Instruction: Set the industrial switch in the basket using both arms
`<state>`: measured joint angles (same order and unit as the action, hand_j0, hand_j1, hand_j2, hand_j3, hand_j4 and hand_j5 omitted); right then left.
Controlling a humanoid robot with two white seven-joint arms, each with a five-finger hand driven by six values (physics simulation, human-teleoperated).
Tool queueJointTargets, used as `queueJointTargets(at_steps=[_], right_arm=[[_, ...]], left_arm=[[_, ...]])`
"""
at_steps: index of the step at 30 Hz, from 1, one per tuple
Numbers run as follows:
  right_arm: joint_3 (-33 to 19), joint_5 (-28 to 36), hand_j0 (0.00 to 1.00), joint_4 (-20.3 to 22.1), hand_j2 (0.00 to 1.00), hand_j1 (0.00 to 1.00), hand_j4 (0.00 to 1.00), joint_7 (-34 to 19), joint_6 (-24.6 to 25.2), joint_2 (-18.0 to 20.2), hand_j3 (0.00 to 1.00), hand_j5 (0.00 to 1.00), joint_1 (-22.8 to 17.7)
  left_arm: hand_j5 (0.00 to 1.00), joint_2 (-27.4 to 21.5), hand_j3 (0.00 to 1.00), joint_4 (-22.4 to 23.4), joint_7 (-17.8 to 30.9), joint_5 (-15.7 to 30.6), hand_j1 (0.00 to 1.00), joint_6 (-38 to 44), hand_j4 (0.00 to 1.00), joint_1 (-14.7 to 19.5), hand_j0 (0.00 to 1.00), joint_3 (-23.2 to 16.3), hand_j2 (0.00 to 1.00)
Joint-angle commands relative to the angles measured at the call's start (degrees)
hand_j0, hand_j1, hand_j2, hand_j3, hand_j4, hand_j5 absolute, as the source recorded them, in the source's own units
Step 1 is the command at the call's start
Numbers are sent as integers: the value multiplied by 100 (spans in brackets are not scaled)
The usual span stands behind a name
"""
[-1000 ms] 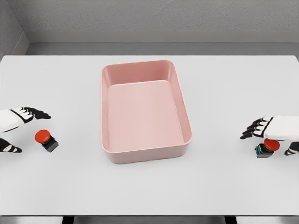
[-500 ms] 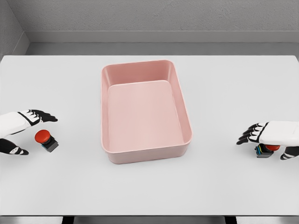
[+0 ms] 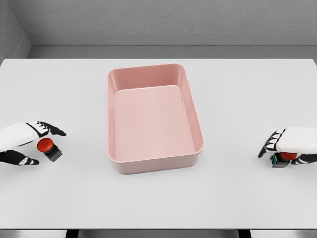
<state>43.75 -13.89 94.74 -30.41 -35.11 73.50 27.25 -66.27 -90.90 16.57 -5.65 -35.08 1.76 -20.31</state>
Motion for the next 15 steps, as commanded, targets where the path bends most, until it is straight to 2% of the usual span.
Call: queueJointTargets(at_steps=[1,4,6,10,12,15], right_arm=[[2,18,70,1,70,70,70,-9,11,16,70,70,0],[2,-8,68,1,68,68,68,-35,11,16,68,68,0],[2,-8,65,1,65,65,65,-123,11,7,65,65,0],[2,-8,63,1,63,63,63,-132,11,7,63,63,0],[2,-8,59,1,59,59,59,-132,11,16,59,59,0],[2,-8,56,1,56,56,56,-140,11,16,56,56,0]], left_arm=[[89,17,89,2,4,37,89,8,89,0,89,1,89],[87,17,87,2,13,37,87,8,87,-9,87,1,87],[81,17,81,2,13,37,81,8,81,-9,81,-8,81],[76,17,76,2,48,46,76,8,76,-9,76,1,76],[71,17,71,2,48,46,71,8,71,-9,71,1,71],[70,17,70,2,48,46,70,8,70,9,70,1,70]])
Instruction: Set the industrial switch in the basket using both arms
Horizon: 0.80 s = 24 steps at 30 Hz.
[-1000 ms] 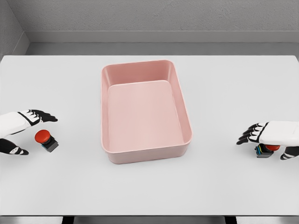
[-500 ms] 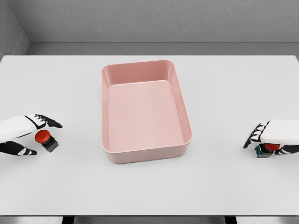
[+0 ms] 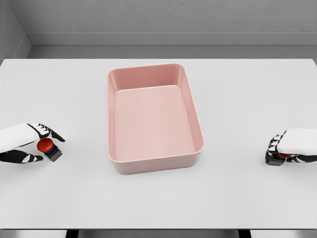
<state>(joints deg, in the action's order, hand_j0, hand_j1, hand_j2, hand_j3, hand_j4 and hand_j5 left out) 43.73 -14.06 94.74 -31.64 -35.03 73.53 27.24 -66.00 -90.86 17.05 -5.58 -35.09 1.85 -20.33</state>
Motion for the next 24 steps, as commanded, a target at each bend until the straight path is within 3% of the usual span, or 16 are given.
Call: queueJointTargets(at_steps=[1,11,19,24], right_arm=[[-5,8,56,0,56,56,56,-17,3,21,56,56,0],[-49,8,56,0,56,56,56,-9,3,39,56,56,9],[-304,35,56,35,56,56,56,-17,3,92,56,56,35],[-339,43,56,62,56,56,56,-17,3,92,56,56,35]], left_arm=[[70,-10,70,-2,0,40,70,9,70,0,70,3,70],[70,25,70,-2,26,40,70,9,70,-44,70,-6,70],[51,17,51,7,26,40,51,9,51,-44,51,11,51],[46,25,46,7,26,40,46,9,46,-44,46,11,46]])
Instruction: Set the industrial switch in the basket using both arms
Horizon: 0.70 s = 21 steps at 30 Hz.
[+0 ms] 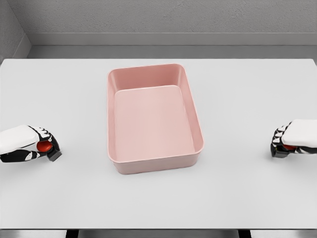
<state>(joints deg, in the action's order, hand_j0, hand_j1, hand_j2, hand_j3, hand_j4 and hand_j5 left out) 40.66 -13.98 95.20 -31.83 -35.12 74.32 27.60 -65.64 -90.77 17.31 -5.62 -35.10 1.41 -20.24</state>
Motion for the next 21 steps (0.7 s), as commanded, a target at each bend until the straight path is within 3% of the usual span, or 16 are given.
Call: queueJointTargets(at_steps=[1,9,21], right_arm=[[-41,35,56,16,56,56,56,-7,12,12,56,56,9],[-260,53,56,165,56,56,56,-86,12,12,56,56,35],[-331,62,56,359,56,56,56,-95,12,-50,56,56,272]], left_arm=[[46,-1,46,-2,0,43,46,10,46,0,46,2,46],[47,-1,47,-11,0,52,47,10,47,18,47,2,47],[47,-45,47,-46,-9,131,47,10,47,308,47,11,47]])
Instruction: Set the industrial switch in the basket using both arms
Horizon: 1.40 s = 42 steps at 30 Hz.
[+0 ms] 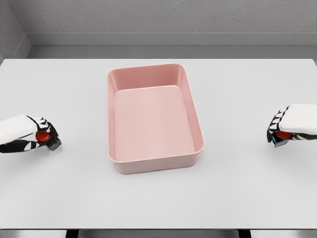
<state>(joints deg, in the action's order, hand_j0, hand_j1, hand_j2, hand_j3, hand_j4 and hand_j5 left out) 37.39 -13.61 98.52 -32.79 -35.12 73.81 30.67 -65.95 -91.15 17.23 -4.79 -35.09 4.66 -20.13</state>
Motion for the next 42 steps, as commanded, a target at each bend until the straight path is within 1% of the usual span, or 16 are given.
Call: queueJointTargets(at_steps=[1,10,13,15,21,23,26,29,31,36,42], right_arm=[[-4,25,56,35,56,56,56,1,12,-7,56,56,18],[5,25,56,97,56,56,56,1,12,-34,56,56,176],[5,25,56,115,56,56,56,1,12,-60,56,56,246],[5,25,56,115,56,56,56,1,12,-78,56,56,334],[5,25,56,185,56,56,56,1,12,-122,56,56,431],[5,25,56,194,56,56,56,1,12,-122,56,56,493],[14,34,56,194,56,56,56,1,12,-201,56,56,581],[14,25,56,264,56,56,56,1,12,-271,56,56,633],[23,34,56,264,56,56,56,-131,12,-376,56,56,677],[23,43,56,264,56,56,56,-140,12,-526,56,56,835],[23,43,56,264,56,56,56,-140,12,-605,56,56,985]], left_arm=[[47,-23,47,-26,-1,57,47,9,47,0,47,9,47],[47,-32,47,-131,-18,66,47,9,47,9,47,106,47],[47,3,47,-193,-27,66,47,9,47,132,47,133,47],[47,12,47,-202,-18,66,47,9,47,176,47,133,47],[47,21,47,-210,-27,66,47,9,47,316,47,133,47],[47,21,47,-351,-27,66,47,9,47,352,47,133,47],[47,29,47,-457,-27,66,47,9,47,395,47,133,47],[47,109,47,-465,-27,66,47,9,47,448,47,124,47],[47,109,47,-465,-27,66,47,9,47,483,47,124,47],[47,109,47,-659,-27,66,47,9,47,571,47,124,47],[47,152,47,-711,-27,66,47,9,47,694,47,124,47]])
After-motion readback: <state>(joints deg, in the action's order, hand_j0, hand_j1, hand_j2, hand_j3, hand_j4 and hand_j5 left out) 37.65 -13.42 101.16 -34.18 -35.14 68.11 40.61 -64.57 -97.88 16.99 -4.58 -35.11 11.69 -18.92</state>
